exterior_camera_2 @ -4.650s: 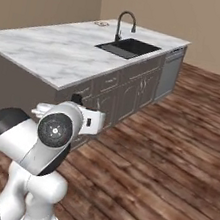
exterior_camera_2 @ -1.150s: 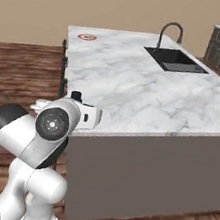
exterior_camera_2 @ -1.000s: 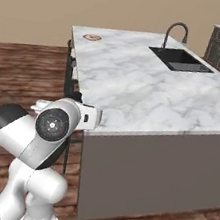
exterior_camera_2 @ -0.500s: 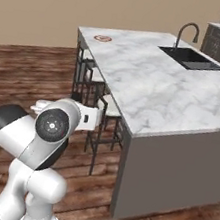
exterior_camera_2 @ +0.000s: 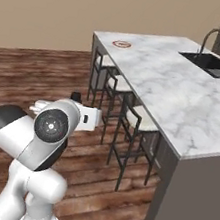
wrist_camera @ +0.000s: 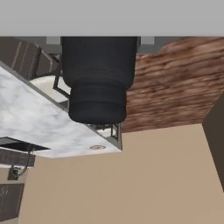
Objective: Retrieve the shaker from the cabinet and place it next the steak on a plate on the dining table.
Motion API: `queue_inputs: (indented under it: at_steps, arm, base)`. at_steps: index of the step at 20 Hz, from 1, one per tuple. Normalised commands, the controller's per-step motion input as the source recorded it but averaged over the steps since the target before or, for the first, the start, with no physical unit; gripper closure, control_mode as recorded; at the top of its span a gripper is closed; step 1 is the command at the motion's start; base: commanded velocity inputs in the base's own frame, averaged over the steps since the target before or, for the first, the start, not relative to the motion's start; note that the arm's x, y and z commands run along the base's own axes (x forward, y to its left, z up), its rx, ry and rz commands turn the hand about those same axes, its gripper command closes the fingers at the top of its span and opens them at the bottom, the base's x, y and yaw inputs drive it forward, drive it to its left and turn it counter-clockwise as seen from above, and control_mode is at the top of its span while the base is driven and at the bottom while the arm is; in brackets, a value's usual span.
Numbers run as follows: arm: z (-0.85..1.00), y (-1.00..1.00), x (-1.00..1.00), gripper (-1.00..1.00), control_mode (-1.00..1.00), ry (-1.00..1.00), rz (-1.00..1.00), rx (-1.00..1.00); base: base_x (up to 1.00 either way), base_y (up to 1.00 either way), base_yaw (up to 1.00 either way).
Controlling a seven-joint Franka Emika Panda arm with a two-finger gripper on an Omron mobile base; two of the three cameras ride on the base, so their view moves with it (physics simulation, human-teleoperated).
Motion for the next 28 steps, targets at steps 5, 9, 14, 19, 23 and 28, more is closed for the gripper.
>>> queue_inputs:
  at_steps: [5, 9, 14, 19, 23, 28]
  arm:
    - [0.00, 0.00, 0.00, 1.00, 1.00, 0.00, 0.00, 0.00]
    - [0.00, 0.00, 0.00, 1.00, 1.00, 0.00, 0.00, 0.00]
    - [0.00, 0.00, 0.00, 1.00, 1.00, 0.00, 0.00, 0.00]
    - [0.00, 0.00, 0.00, 1.00, 1.00, 0.00, 0.00, 0.00]
    - [0.00, 0.00, 0.00, 1.00, 1.00, 0.00, 0.00, 0.00]
    - [0.00, 0.00, 0.00, 1.00, 1.00, 0.00, 0.00, 0.00]
  base:
    - [1.00, 1.00, -0.10]
    - [1.00, 1.00, -0.11]
    - [1.00, 1.00, -0.10]
    - [1.00, 1.00, -0.11]
    - [1.00, 0.85, -0.08]
    - [1.00, 0.78, -0.08]
